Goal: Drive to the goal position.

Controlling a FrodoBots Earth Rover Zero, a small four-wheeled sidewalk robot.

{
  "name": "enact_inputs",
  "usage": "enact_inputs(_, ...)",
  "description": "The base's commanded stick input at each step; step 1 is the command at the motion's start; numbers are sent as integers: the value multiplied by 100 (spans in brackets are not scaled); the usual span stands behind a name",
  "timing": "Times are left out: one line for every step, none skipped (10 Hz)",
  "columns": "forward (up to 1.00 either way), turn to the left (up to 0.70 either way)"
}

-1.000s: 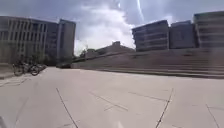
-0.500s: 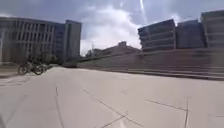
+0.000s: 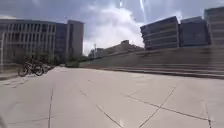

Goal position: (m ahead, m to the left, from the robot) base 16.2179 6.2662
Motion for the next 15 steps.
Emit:
enact_inputs(70, 4)
enact_inputs(70, 9)
enact_inputs(70, 14)
enact_inputs(70, 14)
enact_inputs(70, 14)
enact_inputs(70, 14)
enact_inputs(70, 14)
enact_inputs(70, 14)
enact_inputs(70, 14)
enact_inputs(70, 14)
enact_inputs(70, 14)
enact_inputs(70, 14)
enact_inputs(70, 14)
enact_inputs(70, 14)
enact_inputs(70, 14)
